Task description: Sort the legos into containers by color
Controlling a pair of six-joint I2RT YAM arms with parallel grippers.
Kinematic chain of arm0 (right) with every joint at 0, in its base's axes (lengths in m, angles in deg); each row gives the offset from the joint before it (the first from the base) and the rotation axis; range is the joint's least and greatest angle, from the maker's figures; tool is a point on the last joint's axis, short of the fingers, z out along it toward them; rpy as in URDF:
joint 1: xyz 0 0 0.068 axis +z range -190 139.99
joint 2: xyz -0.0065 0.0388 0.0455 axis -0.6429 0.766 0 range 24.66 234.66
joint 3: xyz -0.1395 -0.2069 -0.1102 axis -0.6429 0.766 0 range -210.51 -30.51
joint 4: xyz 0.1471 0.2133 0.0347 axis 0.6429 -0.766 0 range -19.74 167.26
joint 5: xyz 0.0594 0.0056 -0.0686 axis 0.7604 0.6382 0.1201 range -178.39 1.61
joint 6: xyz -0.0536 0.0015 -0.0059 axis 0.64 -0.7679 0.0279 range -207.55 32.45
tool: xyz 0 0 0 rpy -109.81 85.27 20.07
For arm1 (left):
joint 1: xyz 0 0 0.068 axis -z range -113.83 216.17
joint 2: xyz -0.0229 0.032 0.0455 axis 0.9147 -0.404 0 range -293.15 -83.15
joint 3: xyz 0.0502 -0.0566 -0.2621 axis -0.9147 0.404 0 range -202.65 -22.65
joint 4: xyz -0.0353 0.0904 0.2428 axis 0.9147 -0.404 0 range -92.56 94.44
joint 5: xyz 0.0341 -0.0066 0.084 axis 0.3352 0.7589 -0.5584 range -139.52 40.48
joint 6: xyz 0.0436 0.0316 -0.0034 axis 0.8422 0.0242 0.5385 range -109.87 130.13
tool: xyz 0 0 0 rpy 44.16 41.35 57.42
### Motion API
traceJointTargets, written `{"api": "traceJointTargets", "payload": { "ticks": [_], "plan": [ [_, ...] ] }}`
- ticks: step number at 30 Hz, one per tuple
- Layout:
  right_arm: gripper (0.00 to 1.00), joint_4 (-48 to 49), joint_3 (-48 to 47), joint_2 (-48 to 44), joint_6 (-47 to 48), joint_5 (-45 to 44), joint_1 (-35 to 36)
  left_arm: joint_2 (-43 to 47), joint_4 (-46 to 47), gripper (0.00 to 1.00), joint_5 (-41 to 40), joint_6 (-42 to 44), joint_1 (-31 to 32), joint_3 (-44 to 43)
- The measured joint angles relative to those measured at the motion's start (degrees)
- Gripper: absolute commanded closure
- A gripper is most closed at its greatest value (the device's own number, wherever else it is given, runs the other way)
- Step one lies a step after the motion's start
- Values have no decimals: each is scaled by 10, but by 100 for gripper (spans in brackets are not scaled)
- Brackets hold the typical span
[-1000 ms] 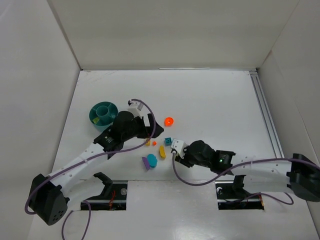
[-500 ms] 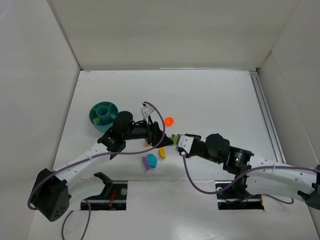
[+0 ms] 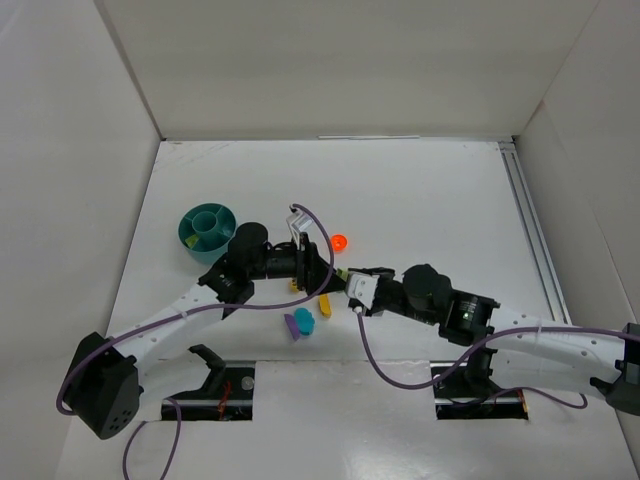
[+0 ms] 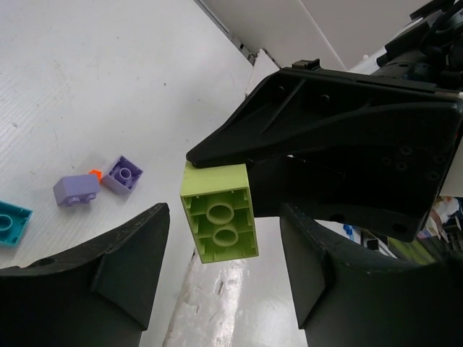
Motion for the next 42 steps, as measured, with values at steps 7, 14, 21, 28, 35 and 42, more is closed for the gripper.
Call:
{"api": "traceJointTargets", "payload": {
  "ticks": [7, 14, 21, 28, 35, 42],
  "plan": [
    [75, 14, -1, 0, 4, 9, 0, -4, 14, 60, 2, -2, 7, 0],
    [75, 17, -1, 0, 10, 7, 0, -9, 17, 81, -5, -13, 13, 0],
    [75, 24, 8, -6, -5, -10, 0, 17, -27, 93, -62, -14, 24, -5],
    [74, 1, 42, -47, -55, -79, 0, 86, -130, 95, -235, -8, -32, -29],
    [71, -30, 44, -69, -72, -132, 0, 109, -280, 87, -516, -64, -60, -90],
    [70, -41, 39, -34, -72, -146, -12, 49, -343, 90, -636, -113, -291, -129]
  ]
}}
